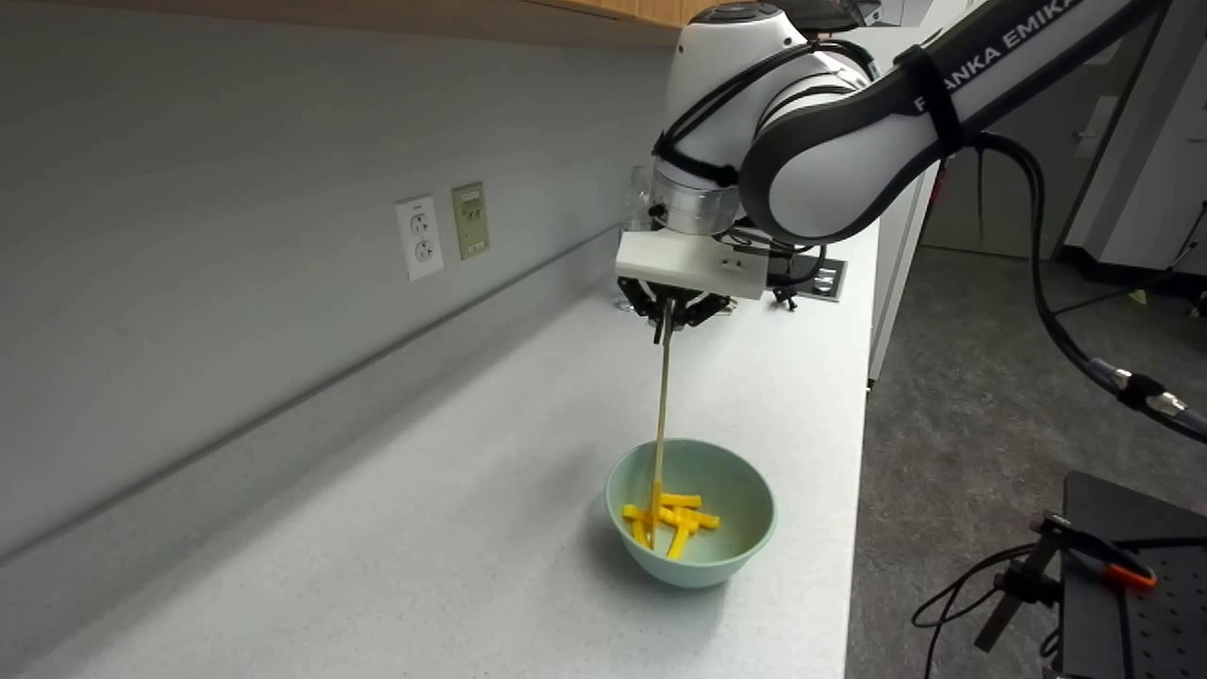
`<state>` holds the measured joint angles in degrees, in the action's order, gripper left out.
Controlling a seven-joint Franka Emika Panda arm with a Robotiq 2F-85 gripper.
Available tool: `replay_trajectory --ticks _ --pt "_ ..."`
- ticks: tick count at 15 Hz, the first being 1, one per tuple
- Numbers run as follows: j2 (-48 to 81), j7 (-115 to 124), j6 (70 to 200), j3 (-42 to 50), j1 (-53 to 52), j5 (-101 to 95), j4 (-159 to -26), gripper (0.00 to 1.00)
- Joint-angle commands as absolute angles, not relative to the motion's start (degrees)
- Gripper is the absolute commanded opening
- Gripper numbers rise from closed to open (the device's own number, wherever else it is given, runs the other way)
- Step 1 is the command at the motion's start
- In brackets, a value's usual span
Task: Stir the contents of the blue bowl
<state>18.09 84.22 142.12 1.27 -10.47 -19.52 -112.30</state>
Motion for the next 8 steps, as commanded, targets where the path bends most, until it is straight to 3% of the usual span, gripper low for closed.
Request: replay_trajectory --ticks 1,8 --pt "17.6 85.5 144.0 1.9 -11.3 -19.1 -112.8 0.02" --pt "18.1 73.3 136.2 -0.1 -10.3 -13.9 -112.3 0.02"
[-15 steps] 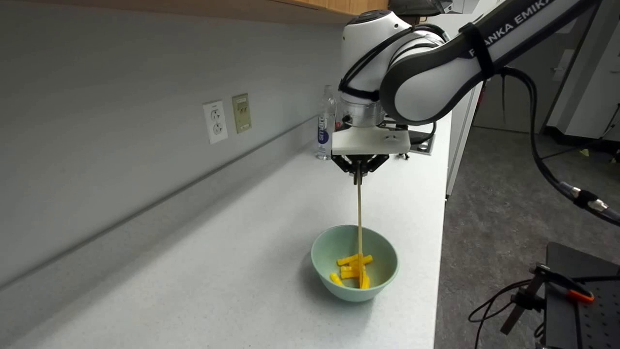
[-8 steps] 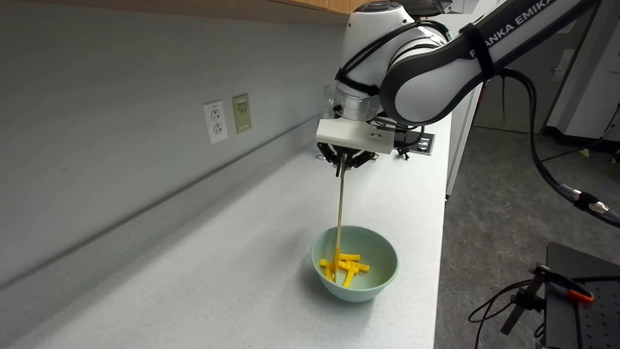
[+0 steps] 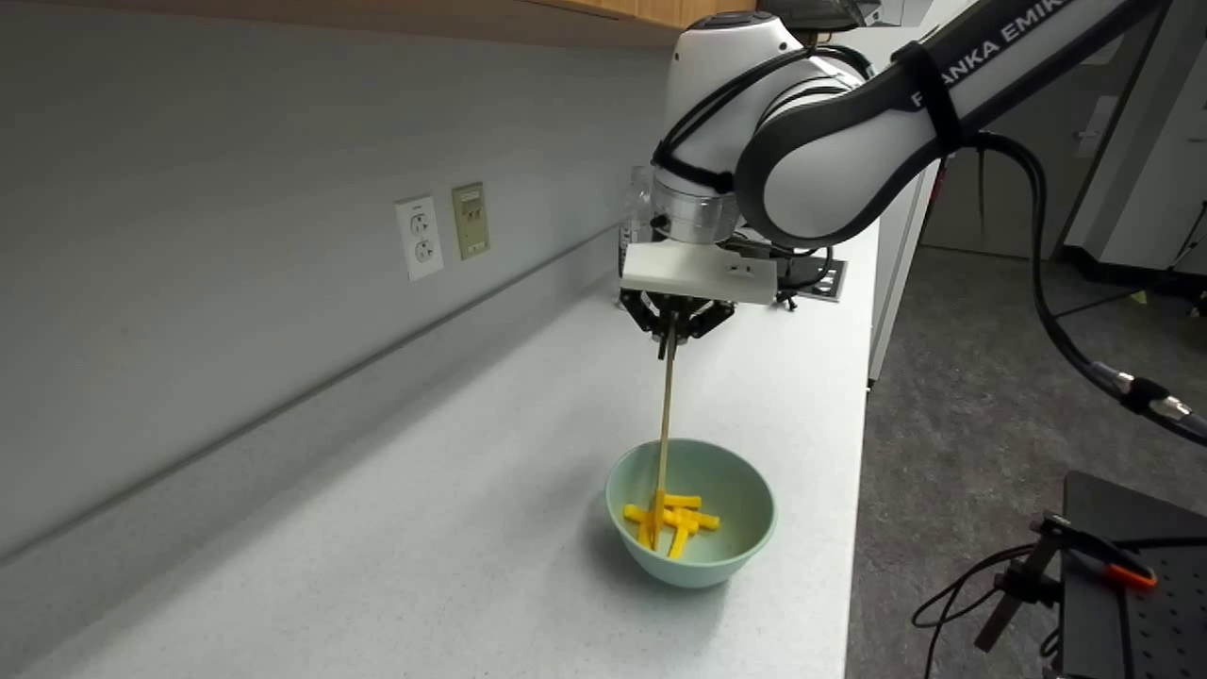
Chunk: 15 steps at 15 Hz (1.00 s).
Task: Stir the contents of the blue bowl
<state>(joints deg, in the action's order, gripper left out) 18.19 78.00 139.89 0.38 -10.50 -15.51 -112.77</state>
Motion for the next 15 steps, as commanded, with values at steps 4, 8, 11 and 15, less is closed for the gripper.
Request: replay_trajectory --ticks 4,8,11,15 --pt "18.3 73.9 133.6 1.5 -11.1 -17.6 -111.7 0.02" --pt "17.9 76.2 133.2 2.6 -11.7 -22.3 -111.3 0.02" --pt "17.4 81.4 137.1 4.0 -12.4 -27.6 -111.9 0.02" --pt "16.7 90.1 145.0 4.8 -12.5 -31.0 -112.7 0.02"
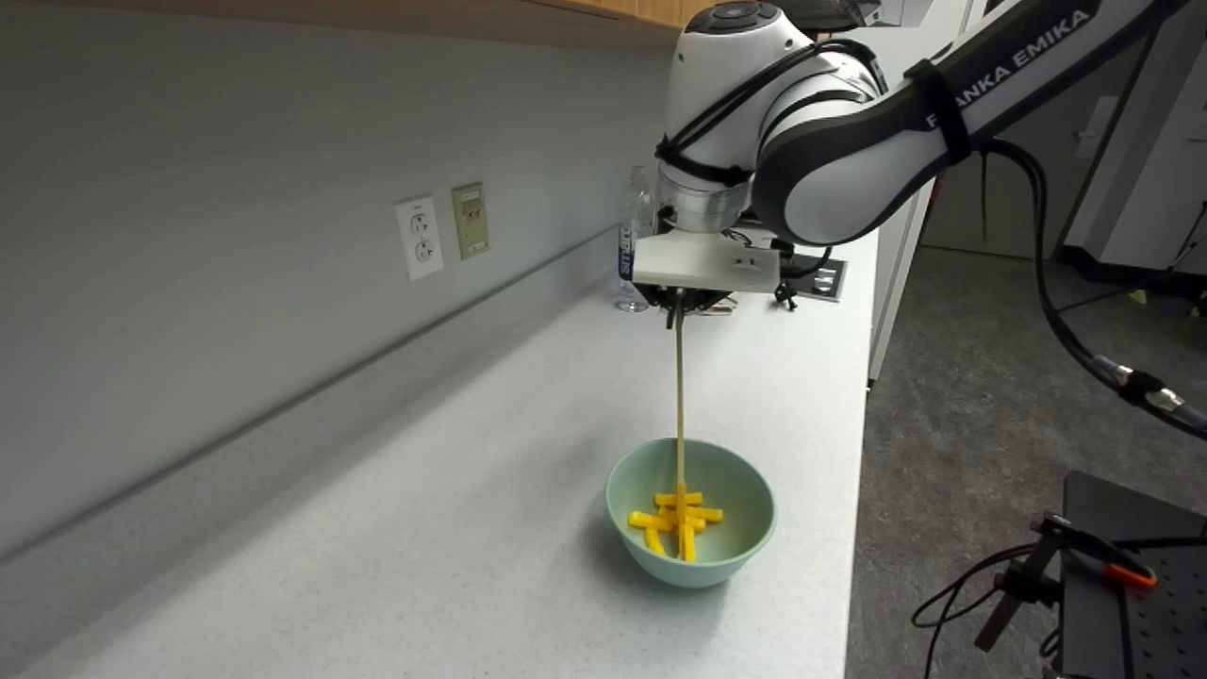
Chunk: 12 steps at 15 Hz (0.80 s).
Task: Stir the contents of the blue bowl
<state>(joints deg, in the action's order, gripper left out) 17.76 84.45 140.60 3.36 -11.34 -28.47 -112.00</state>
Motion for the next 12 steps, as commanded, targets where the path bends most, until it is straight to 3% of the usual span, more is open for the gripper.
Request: replay_trajectory --ticks 1,12 --pt "16.7 90.4 146.2 4.6 -12.3 -30.6 -112.7 0.02" --pt "16.8 75.5 143.2 -0.8 -8.9 -11.6 -112.6 0.02"
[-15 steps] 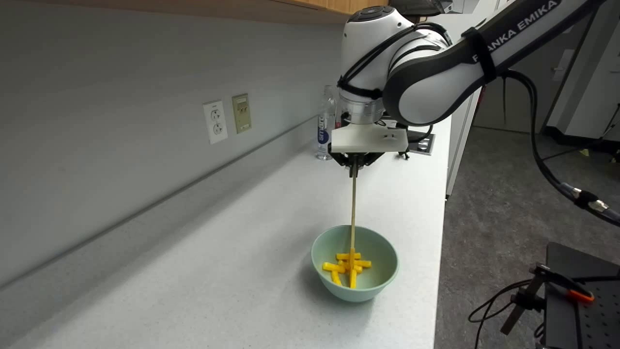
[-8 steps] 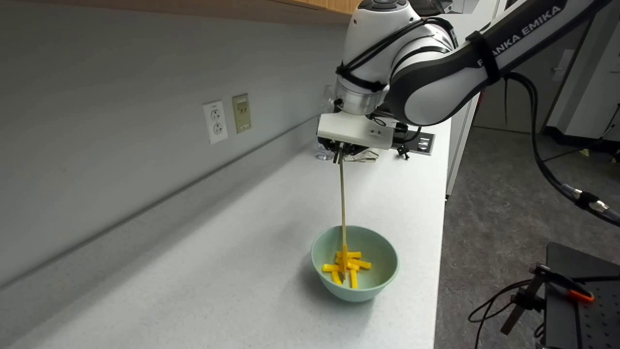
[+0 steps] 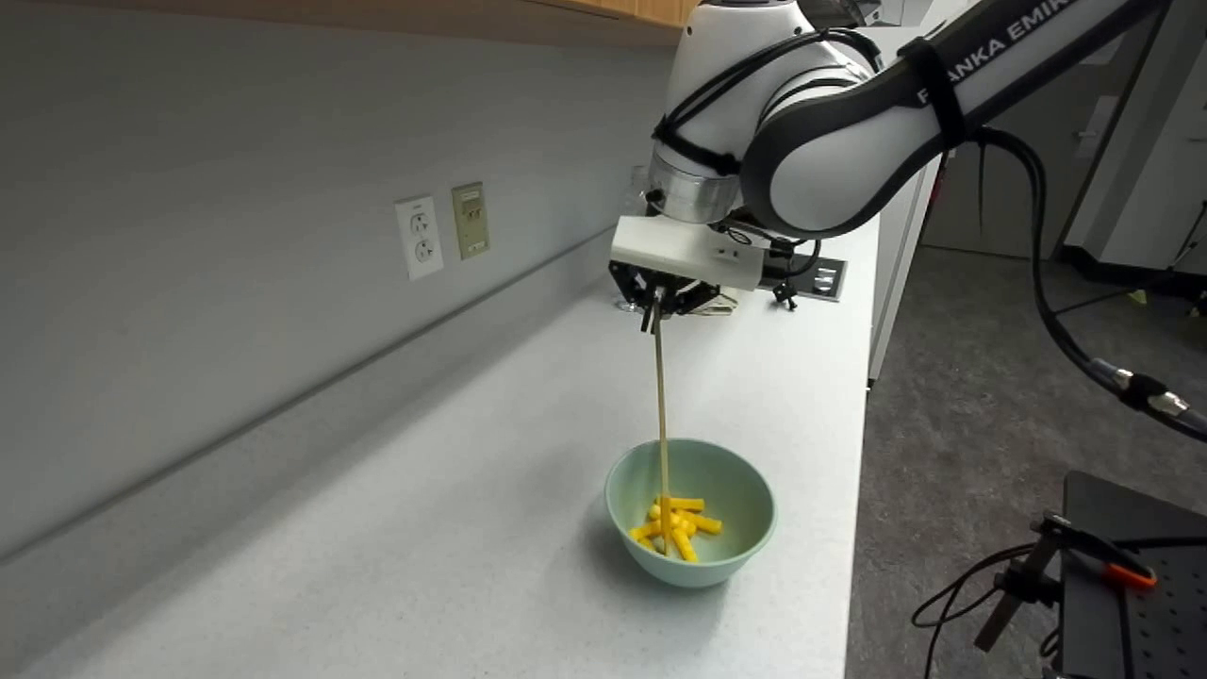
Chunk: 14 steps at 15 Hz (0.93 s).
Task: Stir the contents of the blue bowl
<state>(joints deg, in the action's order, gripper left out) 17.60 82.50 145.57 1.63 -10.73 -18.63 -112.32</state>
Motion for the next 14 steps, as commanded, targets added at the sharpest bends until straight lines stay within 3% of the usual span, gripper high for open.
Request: replay_trajectory --ticks 1,7,8,10,14 --pt "16.9 73.0 142.0 -1.2 -8.6 -9.3 -112.5 0.02" --pt "17.3 65.1 131.9 -0.6 -8.9 -5.2 -110.9 0.03" --pt "17.2 65.3 131.1 -0.3 -9.2 -6.0 -110.9 0.31" --pt "17.0 66.6 130.7 0.3 -9.7 -7.7 -110.9 0.32" --pt "16.1 67.8 129.5 0.9 -10.3 -11.0 -110.7 0.6"
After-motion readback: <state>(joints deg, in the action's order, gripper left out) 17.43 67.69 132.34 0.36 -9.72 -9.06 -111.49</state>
